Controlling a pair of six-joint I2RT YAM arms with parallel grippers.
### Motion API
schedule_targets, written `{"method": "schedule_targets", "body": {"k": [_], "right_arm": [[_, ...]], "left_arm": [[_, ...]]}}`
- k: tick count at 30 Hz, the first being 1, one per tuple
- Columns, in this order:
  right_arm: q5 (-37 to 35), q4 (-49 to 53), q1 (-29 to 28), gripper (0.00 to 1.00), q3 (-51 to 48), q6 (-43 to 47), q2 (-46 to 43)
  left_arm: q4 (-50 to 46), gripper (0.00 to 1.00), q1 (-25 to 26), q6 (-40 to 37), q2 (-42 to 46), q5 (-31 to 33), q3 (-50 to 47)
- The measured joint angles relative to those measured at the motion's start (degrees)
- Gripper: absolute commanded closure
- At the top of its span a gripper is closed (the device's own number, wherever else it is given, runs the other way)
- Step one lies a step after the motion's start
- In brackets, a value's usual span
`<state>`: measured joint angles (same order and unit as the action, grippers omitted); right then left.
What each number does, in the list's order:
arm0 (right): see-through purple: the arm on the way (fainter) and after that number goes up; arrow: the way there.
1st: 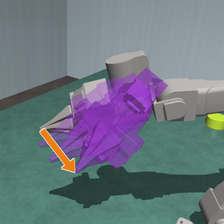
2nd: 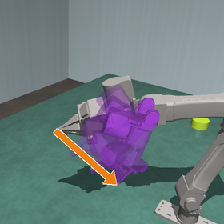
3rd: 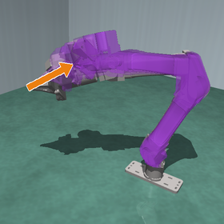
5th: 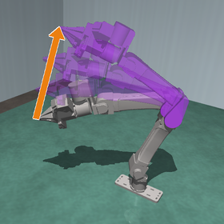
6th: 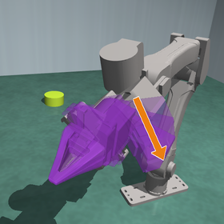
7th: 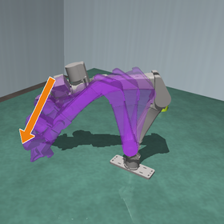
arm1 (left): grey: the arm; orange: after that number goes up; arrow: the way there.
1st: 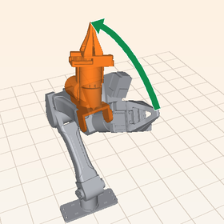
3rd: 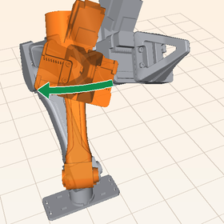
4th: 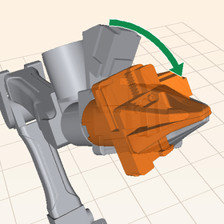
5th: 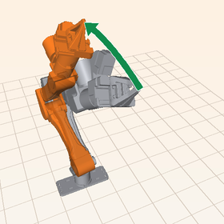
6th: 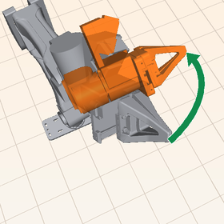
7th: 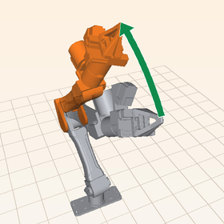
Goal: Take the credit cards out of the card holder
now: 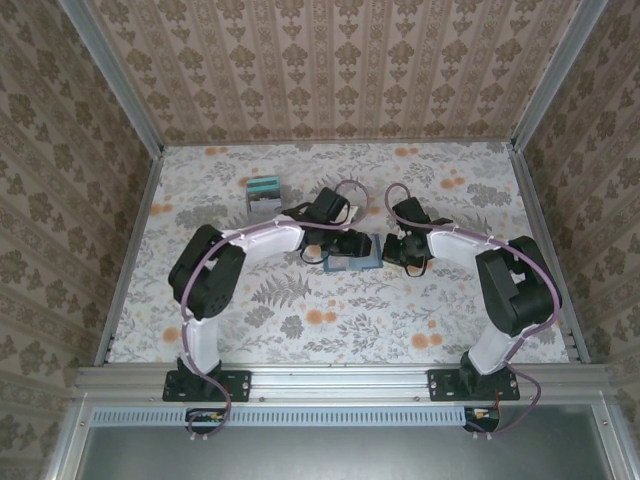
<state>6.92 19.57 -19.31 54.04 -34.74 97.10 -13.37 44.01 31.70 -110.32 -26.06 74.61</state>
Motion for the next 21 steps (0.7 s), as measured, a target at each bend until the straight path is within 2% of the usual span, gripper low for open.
{"method": "schedule_targets", "body": {"k": [10, 17, 19, 21], "right_arm": [[1.8, 0.1, 0.0, 0.91, 2.0, 0.0, -0.4], [5.0, -0.3, -1.4, 0.90, 3.7, 0.0, -1.4], [6.4, -0.3, -2.5, 0.91, 4.3, 0.0, -1.4], [8.0, -0.6, -3.5, 0.90, 5.2, 0.0, -1.0]], "left_arm": [[1.0, 0.57, -3.7, 0.6, 9.0, 2.9, -9.1], [1.4, 0.88, -6.1, 1.4, 9.8, 4.5, -12.7], [1.6, 0.94, -6.2, 1.6, 9.5, 4.9, -12.7], [2.1, 0.95, -6.2, 1.7, 8.9, 5.1, -12.7]]}}
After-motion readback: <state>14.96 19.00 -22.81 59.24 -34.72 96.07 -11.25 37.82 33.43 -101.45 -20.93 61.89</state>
